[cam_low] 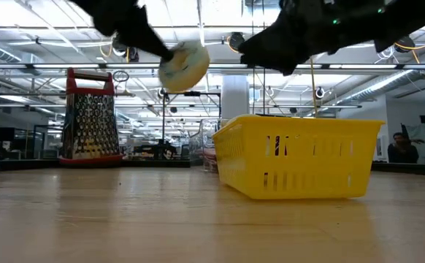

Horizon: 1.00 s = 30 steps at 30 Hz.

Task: Pick & Place Food Item
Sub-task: Put the light blue doughnut into the bottom yellow bin

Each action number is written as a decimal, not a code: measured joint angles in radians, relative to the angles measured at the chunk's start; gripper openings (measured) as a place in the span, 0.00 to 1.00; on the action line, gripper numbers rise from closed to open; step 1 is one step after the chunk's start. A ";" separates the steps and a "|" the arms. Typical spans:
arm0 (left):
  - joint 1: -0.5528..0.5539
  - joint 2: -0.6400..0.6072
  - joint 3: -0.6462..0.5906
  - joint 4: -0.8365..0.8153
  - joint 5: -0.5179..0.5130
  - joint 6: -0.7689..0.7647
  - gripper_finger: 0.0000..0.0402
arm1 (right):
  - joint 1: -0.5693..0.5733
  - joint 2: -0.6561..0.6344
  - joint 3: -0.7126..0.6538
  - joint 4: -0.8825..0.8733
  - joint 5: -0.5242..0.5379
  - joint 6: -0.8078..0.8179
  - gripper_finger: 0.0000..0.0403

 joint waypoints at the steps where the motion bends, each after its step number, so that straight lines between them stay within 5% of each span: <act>1: 0.005 -0.004 0.000 0.031 -0.027 0.048 0.01 | -0.010 0.010 0.000 0.015 0.000 0.016 0.49; 7: 0.047 -0.005 0.000 0.182 -0.036 0.261 0.03 | -0.042 0.055 0.000 0.127 -0.004 0.111 0.64; 14: 0.098 -0.004 0.000 0.179 -0.036 0.298 0.03 | -0.040 0.149 0.002 0.337 -0.084 0.183 0.78; 30: 0.122 -0.003 0.000 0.178 0.009 0.302 0.01 | -0.046 0.304 0.133 0.336 0.057 0.187 0.71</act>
